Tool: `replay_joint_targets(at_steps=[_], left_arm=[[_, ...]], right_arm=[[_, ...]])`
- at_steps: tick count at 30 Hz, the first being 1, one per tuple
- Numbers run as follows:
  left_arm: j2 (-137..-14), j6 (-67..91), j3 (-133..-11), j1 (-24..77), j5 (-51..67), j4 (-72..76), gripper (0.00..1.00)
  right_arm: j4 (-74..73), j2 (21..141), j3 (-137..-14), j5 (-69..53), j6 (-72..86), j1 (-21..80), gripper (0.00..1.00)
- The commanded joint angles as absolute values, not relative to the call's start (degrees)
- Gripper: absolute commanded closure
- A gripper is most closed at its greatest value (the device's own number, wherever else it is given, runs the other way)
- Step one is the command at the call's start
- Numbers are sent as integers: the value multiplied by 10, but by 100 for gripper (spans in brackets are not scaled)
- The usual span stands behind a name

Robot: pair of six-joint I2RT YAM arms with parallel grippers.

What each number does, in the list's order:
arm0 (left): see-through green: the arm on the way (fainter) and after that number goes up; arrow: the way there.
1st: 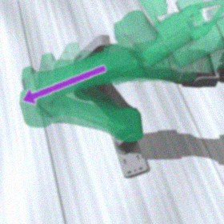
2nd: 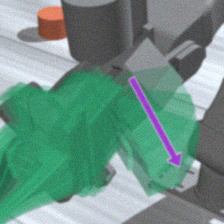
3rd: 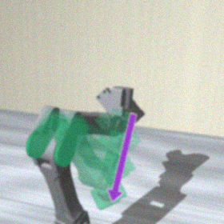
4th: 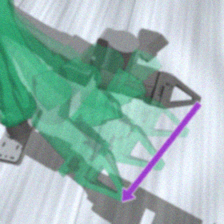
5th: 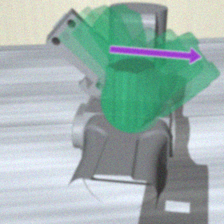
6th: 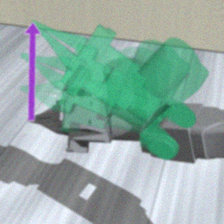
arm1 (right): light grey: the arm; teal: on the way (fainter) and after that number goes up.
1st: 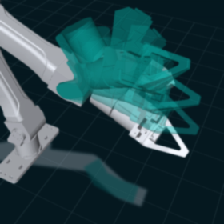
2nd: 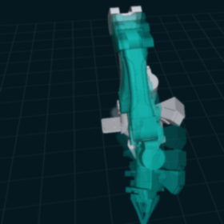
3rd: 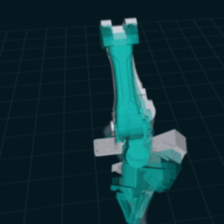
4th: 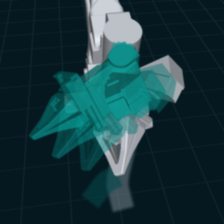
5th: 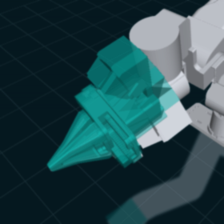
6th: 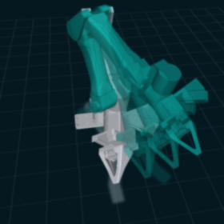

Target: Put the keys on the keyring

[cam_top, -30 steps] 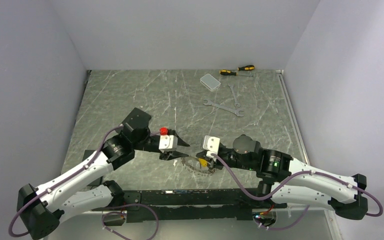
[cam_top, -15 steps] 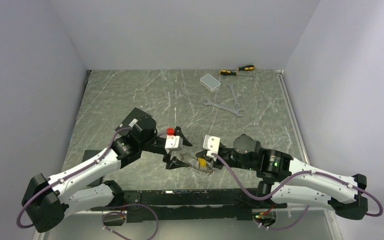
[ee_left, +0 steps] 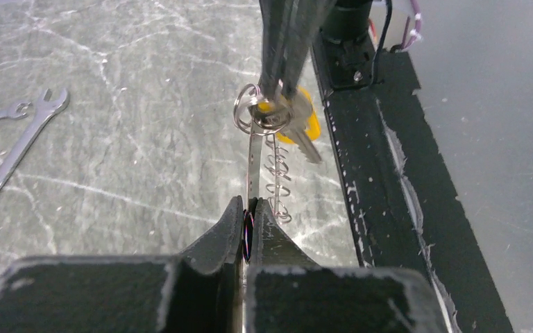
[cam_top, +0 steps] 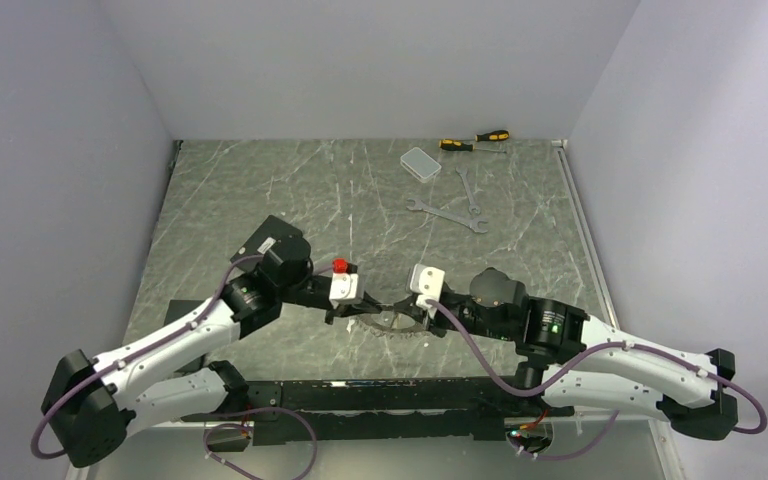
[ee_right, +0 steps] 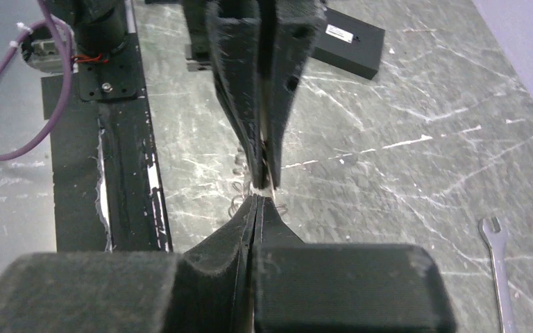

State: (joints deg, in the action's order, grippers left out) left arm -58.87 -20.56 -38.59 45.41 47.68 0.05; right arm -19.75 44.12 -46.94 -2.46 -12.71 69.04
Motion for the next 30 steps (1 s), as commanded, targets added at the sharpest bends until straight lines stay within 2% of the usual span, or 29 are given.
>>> replay_joint_targets(at_steps=[1,4,9,13,18,21,25,30], left_arm=[[-542,-261,-423,453,416,-85,100],[-522,-294,-437,453,360,-126,100],[-493,-322,-424,453,303,-109,100],[-470,-380,-419,454,281,-101,100],[-438,-464,-405,454,274,-83,100],[-430,-509,-399,454,265,-78,100],[-414,-575,-378,454,252,-52,100],[-417,-641,-372,454,247,-60,100]], right_arm=[[-181,418,-467,23,-84,691,98],[-188,408,-455,51,-61,691,85],[-176,397,-443,41,-34,691,58],[-157,390,-433,51,-26,691,51],[-99,391,-417,158,16,690,46],[-68,383,-405,188,48,690,37],[-101,382,-424,365,217,686,16],[-173,402,-470,374,415,644,10]])
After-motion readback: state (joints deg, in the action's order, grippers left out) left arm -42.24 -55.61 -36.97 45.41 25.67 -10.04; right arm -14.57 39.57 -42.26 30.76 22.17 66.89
